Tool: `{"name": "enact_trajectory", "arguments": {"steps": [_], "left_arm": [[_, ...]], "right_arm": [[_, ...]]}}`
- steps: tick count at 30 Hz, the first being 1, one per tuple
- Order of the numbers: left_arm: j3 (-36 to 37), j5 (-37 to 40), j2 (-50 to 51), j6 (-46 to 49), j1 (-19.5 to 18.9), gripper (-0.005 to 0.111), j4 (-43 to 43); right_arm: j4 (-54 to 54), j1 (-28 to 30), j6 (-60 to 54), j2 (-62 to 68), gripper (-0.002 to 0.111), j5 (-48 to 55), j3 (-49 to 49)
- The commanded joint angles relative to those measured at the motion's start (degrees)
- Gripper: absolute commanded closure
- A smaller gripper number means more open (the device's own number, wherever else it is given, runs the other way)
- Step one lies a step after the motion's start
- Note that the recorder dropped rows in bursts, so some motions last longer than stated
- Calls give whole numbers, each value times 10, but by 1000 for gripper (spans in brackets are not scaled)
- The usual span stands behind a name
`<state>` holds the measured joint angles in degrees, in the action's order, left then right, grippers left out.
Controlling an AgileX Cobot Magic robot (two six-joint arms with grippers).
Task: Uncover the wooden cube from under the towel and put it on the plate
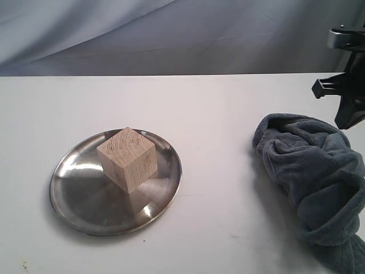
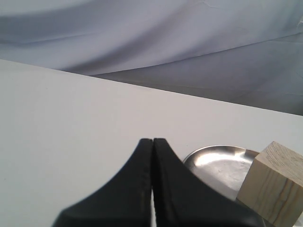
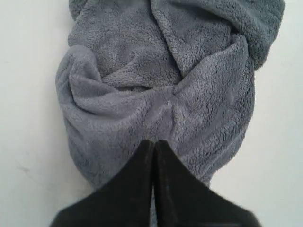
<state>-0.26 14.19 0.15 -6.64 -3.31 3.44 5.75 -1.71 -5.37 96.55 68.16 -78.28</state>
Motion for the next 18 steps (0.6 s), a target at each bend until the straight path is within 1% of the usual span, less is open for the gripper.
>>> {"name": "enact_trajectory", "arguments": {"steps": [1, 18], "left_arm": [[3, -5, -2, -2, -1, 107, 3], [3, -5, -2, -2, -1, 107, 3]], "right_arm": [[-2, 3, -3, -78, 108, -25, 66], [-2, 3, -3, -367, 108, -96, 194]]}}
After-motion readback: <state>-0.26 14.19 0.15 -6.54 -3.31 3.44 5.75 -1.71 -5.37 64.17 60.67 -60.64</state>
